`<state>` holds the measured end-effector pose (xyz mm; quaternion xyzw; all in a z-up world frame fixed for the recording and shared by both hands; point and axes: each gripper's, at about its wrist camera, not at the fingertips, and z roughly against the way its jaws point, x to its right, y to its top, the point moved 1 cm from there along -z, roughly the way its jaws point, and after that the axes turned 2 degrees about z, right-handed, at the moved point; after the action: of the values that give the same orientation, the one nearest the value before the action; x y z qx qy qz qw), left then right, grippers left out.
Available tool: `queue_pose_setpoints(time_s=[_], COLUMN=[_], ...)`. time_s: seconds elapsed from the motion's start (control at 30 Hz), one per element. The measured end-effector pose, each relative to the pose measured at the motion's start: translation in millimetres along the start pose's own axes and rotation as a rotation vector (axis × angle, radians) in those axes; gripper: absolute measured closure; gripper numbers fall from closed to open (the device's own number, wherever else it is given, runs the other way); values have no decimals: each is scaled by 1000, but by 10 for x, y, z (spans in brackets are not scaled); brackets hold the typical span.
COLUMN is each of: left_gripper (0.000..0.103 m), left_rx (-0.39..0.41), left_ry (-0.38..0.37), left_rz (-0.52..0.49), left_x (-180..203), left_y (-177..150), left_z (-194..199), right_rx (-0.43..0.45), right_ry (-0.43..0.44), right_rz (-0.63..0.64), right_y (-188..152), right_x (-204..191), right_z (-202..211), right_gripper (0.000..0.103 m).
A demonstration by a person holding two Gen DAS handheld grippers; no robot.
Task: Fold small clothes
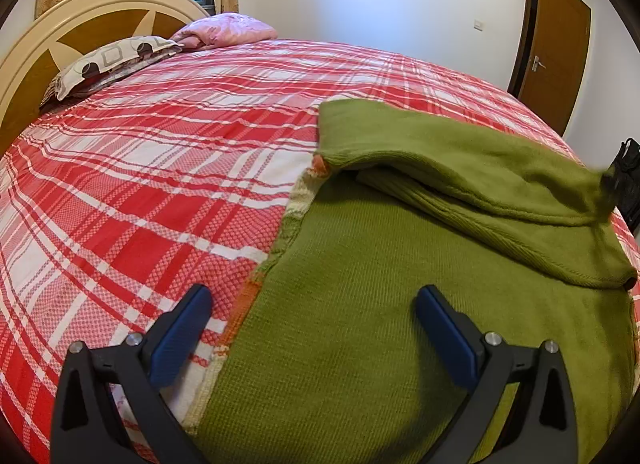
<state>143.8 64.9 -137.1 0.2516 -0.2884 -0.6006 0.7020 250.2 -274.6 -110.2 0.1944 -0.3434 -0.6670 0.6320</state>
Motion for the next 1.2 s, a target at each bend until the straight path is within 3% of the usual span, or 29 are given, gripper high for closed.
queue_pose_setpoints(time_s=[0.07,0.13,0.17,0.27,0.37,0.6,0.73,0.83,0.9,1.0,1.1,1.2], left_gripper=[0,0,0,0,0,0,0,0,0,0,0,0], left_rx=[1,0,0,1,1,1,1,1,1,2,3,4], left_ry=[1,1,1,1,3,5,6,6,5,4,4,9], left_rz=[-1,0,-1,-1,-1,-3,-3,-3,-3,-2,-2,-3], left_x=[4,5,3,5,3,3,7,6,6,9,7,8], left_y=[-2,-3,-3,-4,-4,1,1,0,0,-2,-4,-2], left_z=[5,3,0,-1,-2,-7,-9,-7,-7,-9,-14,-16], right_rx=[-27,-24,-14,100,154,68,-33,-97,-78,-30,-39,-63], right_ry=[9,10,18,2,18,230,355,313,237,64,199,292], right_rz=[-28,-91,-132,-333,-310,-108,-25,-43,-84,-272,-461,-475], right_y=[-57,-41,-39,-61,-59,93,70,11,22,20,-150,-290], right_x=[91,250,343,788,827,201,-234,-264,-66,491,871,804], right_z=[-60,11,52,458,716,492,183,-126,-210,-89,75,152], right_gripper=[84,60,57,57,57,57,57,57,57,57,57,57])
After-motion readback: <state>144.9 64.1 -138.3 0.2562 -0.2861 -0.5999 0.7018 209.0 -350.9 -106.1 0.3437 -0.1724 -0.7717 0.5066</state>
